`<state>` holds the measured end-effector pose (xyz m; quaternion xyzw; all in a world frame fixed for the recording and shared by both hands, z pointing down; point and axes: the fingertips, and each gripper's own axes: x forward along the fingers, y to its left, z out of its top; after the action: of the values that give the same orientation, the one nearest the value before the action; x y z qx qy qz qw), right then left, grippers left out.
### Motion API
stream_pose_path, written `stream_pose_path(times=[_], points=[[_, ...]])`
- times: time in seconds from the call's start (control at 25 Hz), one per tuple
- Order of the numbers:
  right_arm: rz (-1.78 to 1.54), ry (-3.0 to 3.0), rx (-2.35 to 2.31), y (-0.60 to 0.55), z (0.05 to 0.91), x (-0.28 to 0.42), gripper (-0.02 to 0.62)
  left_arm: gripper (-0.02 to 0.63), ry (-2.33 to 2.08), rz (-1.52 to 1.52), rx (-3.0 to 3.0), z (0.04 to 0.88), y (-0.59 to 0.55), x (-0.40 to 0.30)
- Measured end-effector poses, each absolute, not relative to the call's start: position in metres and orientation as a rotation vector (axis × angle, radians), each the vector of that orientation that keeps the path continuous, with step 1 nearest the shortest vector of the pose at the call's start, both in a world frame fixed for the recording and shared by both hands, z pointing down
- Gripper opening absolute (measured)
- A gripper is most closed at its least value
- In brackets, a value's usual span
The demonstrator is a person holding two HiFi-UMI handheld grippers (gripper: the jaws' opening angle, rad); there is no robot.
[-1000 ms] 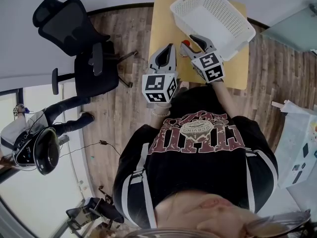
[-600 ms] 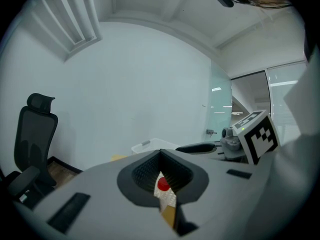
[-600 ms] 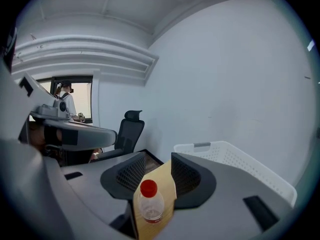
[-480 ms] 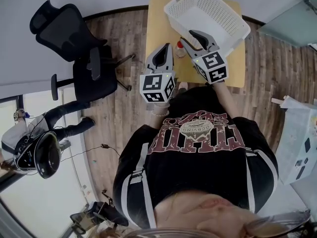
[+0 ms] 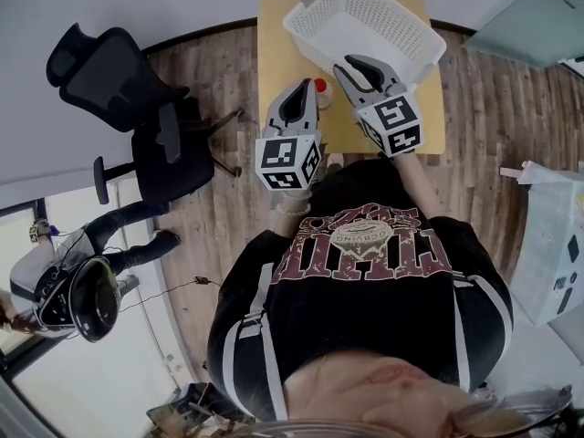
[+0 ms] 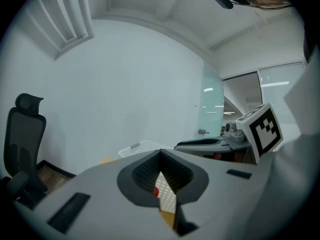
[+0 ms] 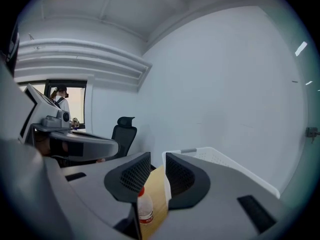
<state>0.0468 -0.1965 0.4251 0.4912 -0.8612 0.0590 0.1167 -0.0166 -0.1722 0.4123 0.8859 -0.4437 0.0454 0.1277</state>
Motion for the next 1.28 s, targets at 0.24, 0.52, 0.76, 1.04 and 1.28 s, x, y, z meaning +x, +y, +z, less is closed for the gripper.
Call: stream_pose_path(times=[0.24, 0.52, 0.76, 1.04, 1.28], points=[[0.182, -2.494, 1.506, -0.186, 0.421, 0.067, 0.072, 0.048, -1.226, 0.141, 2.617, 0.409, -0.167, 0.004], [0.193, -2.470, 1.574, -0.177, 0.414, 0.090, 0.049, 0.047, -1.160, 0.151, 2.647, 0.404, -0.162, 0.025], [0.193, -2.445, 1.636, -0.174, 0.412, 0.102, 0.035, 0.048, -1.107, 0.155, 2.668, 0.404, -0.163, 0.037], [0.220, -2.426, 1.683, -0.170, 0.415, 0.113, 0.020, 0.046, -1.026, 0.163, 2.700, 0.405, -0.162, 0.055], [0.248, -2.398, 1.729, -0.171, 0.421, 0.125, 0.018, 0.046, -0.970, 0.168, 2.718, 0.409, -0.167, 0.069]])
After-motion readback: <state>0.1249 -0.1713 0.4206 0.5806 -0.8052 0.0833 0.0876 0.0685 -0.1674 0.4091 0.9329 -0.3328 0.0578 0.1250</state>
